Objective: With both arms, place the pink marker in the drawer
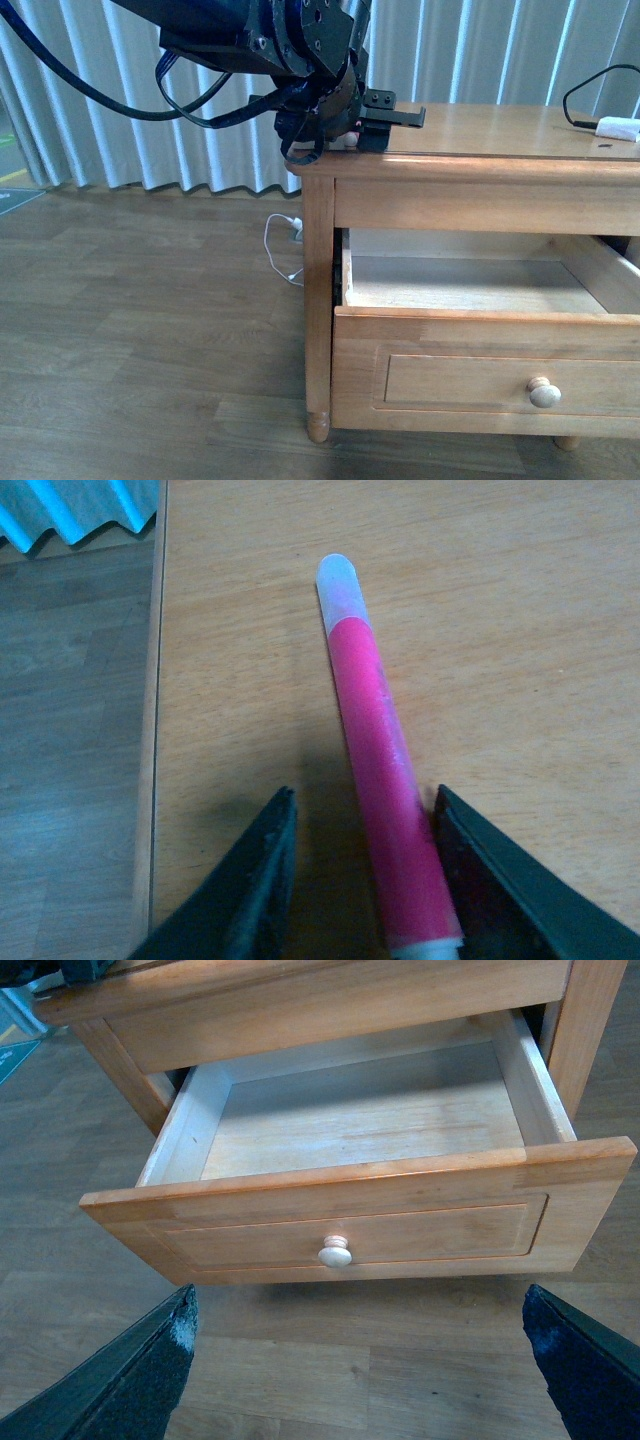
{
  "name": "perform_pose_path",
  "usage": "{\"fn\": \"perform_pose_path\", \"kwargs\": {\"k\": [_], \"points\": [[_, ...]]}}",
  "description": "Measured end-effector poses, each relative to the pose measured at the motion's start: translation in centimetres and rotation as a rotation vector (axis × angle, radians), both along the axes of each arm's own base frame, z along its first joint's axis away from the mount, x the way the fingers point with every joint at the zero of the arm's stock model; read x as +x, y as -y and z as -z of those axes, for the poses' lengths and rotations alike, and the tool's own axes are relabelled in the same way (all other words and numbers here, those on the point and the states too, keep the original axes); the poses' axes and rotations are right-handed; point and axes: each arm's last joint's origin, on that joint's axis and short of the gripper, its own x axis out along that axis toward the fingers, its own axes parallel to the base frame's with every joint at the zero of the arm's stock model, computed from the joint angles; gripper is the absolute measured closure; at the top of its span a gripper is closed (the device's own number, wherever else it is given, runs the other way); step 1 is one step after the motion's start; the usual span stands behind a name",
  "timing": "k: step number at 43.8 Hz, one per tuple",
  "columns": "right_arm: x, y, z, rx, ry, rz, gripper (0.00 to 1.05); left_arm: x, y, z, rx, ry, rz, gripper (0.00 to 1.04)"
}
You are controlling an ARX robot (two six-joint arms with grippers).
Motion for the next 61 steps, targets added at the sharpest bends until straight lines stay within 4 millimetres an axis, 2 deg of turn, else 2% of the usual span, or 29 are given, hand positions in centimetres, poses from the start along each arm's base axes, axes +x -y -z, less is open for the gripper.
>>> {"fn": "perform_pose_path", "kwargs": {"k": [5,8,14,18,22,30,36,42,50,61], "points": [[0.0,0.0,0.0,0.0,0.0,0.0,0.09,0.1,-0.2,0.0,0.008,0.002,-0.007,0.8],[0.0,0.0,0.0,0.0,0.0,0.0,0.09,0.1,-0.3,0.0,0.009,0.002,-0.008,0.87],[0.0,0.0,0.0,0.0,0.0,0.0,0.09,0.1,-0.5,0.2,-0.001,0.031,-0.012,0.9],[0.0,0.0,0.0,0.0,0.0,0.0,0.09,-0.6,-0.8,0.2,-0.014,0.063,0.018,0.9],[0.0,0.0,0.0,0.0,0.0,0.0,0.09,-1.9,-1.2,-0.3,-0.01,0.101,0.077,0.9],[0.0,0.0,0.0,0.0,0.0,0.0,0.09,-7.3,-1.9,-3.8,0.023,0.209,0.285,0.9],[0.0,0.0,0.0,0.0,0.0,0.0,0.09,-10.2,-2.2,-4.7,0.044,0.22,0.405,0.9],[0.0,0.0,0.0,0.0,0.0,0.0,0.09,-11.9,-2.2,-4.0,0.068,0.186,0.499,0.9],[0.0,0.0,0.0,0.0,0.0,0.0,0.09,-12.8,-1.7,-2.1,0.108,0.137,0.593,0.9],[0.0,0.0,0.0,0.0,0.0,0.0,0.09,-12.9,-0.2,0.4,0.172,0.092,0.62,0.9]]}}
